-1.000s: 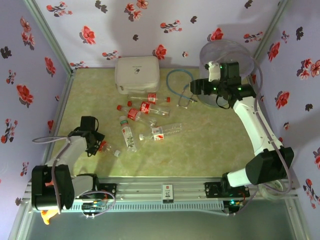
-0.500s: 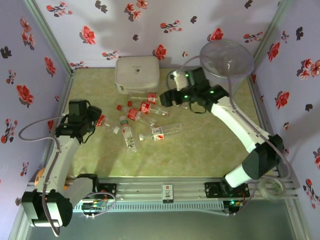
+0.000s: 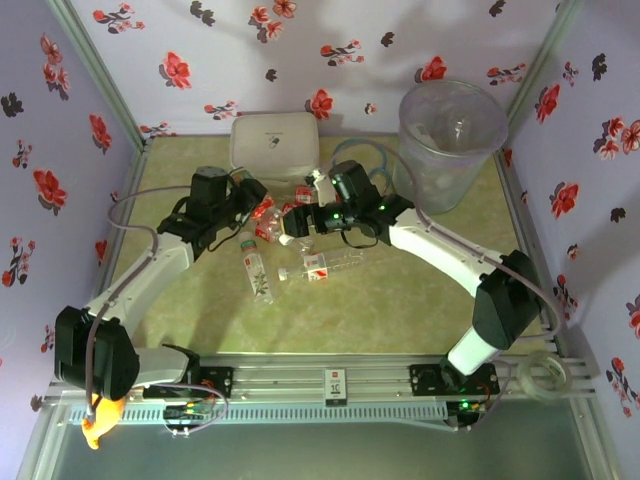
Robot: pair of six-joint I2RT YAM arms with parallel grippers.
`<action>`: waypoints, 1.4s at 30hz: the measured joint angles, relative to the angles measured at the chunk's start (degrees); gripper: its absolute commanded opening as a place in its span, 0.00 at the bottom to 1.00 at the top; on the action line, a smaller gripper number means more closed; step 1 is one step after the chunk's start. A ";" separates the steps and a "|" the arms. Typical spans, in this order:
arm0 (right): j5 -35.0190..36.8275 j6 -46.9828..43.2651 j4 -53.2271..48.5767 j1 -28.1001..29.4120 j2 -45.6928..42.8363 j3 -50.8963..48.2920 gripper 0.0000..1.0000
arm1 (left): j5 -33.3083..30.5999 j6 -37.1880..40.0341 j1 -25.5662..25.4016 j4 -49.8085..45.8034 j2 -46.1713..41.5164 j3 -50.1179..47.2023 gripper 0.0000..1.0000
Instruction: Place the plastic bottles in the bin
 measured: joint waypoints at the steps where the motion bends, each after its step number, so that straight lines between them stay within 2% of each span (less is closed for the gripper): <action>1: -0.02 0.72 0.63 0.13 0.00 -0.15 0.81 | 0.31 -0.22 -0.37 0.81 0.20 0.00 0.36; 11: -1.03 5.62 7.74 0.59 2.01 -0.22 0.79 | 2.23 -2.89 -2.89 6.93 2.80 0.00 0.37; 18: -1.18 6.62 9.07 0.85 4.09 -0.33 0.76 | 3.28 -4.46 -3.65 8.85 3.26 0.00 0.38; 26: -0.79 5.95 8.76 0.85 5.25 0.11 0.58 | 3.30 -5.27 -4.15 9.51 3.41 -0.02 0.47; 28: -0.59 5.51 8.52 0.85 5.25 0.20 0.56 | 3.30 -5.31 -4.15 9.62 3.41 -0.02 0.56; 32: -0.09 4.81 7.67 0.72 5.03 0.24 0.55 | 3.32 -5.62 -4.13 9.73 3.48 -0.09 0.93; 33: 0.37 4.61 7.17 0.50 4.87 0.26 0.55 | 3.48 -5.49 -4.13 9.84 3.48 -0.09 0.99; 38: 2.32 1.92 2.62 -1.46 3.65 1.01 0.55 | 3.76 -3.85 -3.41 9.16 3.19 -0.09 1.00; 42: 5.20 -3.58 -5.22 -5.07 1.38 4.61 0.54 | 3.98 -2.99 -0.39 7.63 0.35 -0.20 1.00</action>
